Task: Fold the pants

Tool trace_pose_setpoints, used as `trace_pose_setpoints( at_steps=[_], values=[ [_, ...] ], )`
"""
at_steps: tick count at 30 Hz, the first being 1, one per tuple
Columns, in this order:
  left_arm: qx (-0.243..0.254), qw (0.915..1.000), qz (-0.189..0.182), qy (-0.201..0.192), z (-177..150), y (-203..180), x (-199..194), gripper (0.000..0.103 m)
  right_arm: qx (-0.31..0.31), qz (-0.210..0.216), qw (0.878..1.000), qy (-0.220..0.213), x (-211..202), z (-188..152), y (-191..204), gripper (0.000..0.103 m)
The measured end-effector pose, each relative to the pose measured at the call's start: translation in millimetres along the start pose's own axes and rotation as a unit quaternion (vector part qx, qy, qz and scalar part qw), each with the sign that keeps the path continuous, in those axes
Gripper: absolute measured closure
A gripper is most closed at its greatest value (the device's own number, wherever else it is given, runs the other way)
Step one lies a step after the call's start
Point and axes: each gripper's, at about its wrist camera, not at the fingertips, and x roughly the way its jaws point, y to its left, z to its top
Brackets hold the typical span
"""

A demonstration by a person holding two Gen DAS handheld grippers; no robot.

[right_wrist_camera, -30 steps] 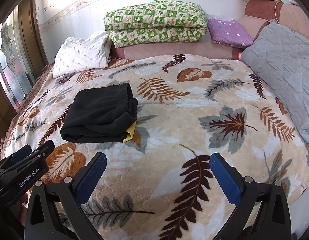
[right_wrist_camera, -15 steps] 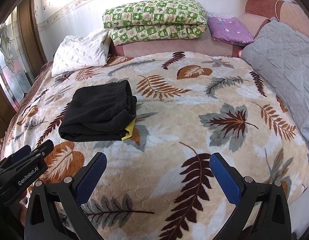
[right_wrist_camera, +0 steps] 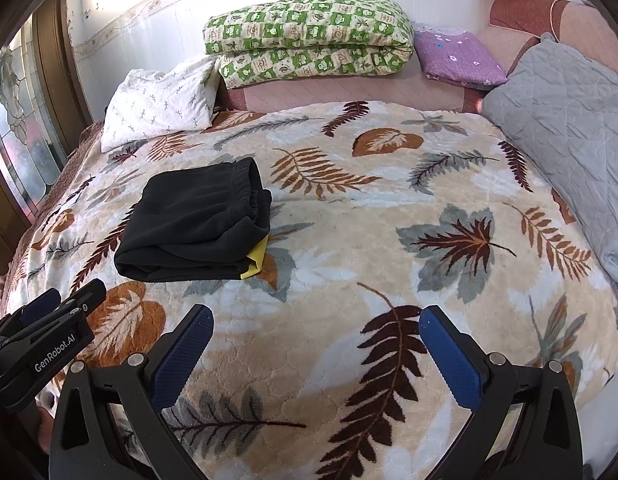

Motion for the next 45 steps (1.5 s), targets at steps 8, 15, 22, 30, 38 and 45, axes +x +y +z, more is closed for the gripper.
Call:
trace_pose_setpoints(
  at_steps=[8,15,22,30,38,45],
  values=[
    [0.001,1.0,0.001,0.002,-0.5,-0.7,-1.2,0.031,0.0,-0.001,1.0,0.0,0.1,-0.4,0.2,0.0],
    [0.001,1.0,0.001,0.005,0.3,0.4,0.4,0.031,-0.001,-0.001,1.0,0.001,0.7,-0.4,0.8,0.0],
    [0.005,1.0,0.001,0.005,0.1,-0.8,1.0,0.031,0.0,-0.001,1.0,0.001,0.2,-0.5,1.6,0.0],
    [0.005,1.0,0.001,0.006,0.0,-1.2,1.5,0.031,0.0,-0.001,1.0,0.003,1.2,-1.6,1.2,0.0],
    [0.007,1.0,0.001,0.006,-0.9,-1.1,2.1,0.031,0.0,-0.001,1.0,0.003,1.4,-1.3,0.8,0.0],
    [0.009,0.9999,0.004,0.007,-1.5,1.7,5.5,0.031,-0.001,-0.002,1.0,0.002,1.1,-1.5,1.8,0.0]
  ],
)
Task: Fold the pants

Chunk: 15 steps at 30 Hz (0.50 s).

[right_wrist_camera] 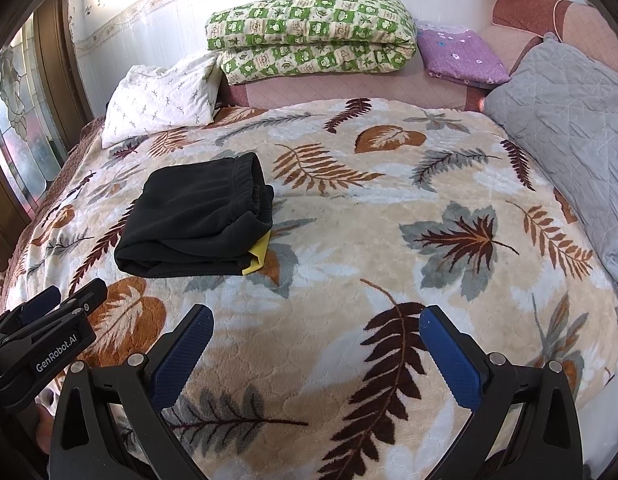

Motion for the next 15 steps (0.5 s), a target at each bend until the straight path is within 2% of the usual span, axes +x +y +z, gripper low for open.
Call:
trace_pose_setpoints(
  at_steps=[15],
  values=[
    [0.006,0.9999,-0.009,0.008,6.5,2.9,4.2,0.031,-0.004,-0.001,1.0,0.005,2.5,-3.2,1.0,0.0]
  ],
)
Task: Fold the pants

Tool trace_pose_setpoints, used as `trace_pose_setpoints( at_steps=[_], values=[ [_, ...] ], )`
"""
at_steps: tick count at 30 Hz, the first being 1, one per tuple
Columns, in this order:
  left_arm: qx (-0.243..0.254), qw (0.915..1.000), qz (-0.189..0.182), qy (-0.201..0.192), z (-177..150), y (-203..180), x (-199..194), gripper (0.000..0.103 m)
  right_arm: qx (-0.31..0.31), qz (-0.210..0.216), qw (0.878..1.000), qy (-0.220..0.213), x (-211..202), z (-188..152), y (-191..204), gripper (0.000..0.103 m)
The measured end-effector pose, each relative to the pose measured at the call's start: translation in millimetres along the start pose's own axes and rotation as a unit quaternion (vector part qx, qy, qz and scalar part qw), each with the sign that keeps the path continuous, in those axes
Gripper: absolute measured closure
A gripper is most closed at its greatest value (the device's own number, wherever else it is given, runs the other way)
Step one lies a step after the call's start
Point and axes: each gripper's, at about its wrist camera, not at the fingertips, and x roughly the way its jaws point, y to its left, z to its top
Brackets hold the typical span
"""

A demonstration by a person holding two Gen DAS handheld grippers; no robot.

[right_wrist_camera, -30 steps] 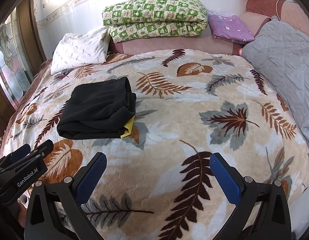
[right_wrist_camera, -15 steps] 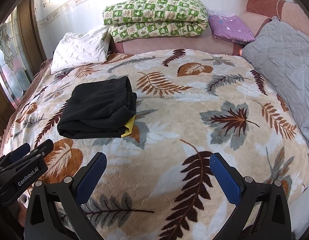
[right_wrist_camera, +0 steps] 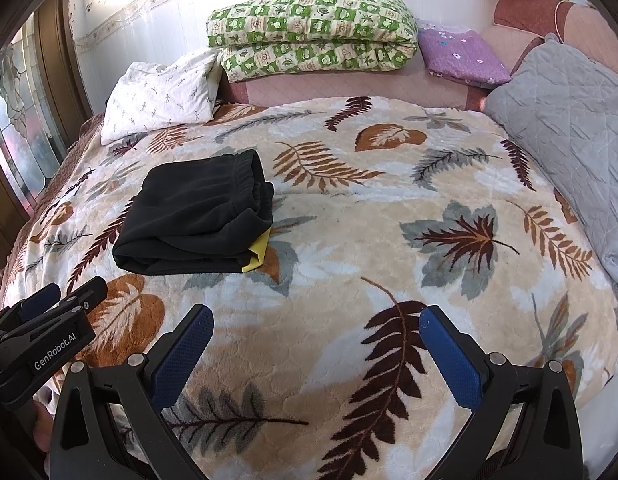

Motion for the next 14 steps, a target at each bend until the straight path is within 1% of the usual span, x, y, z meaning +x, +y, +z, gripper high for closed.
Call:
trace_pose_setpoints(
  at_steps=[5,14],
  values=[
    [0.002,0.9999,0.004,-0.015,4.9,-0.1,-1.8,0.031,-0.002,0.0,1.0,0.002,0.5,0.0,-0.4,0.0],
    [0.002,0.9999,0.009,-0.005,5.9,1.3,2.5,0.031,-0.001,0.001,1.0,0.007,3.6,2.5,-4.2,0.0]
  ],
)
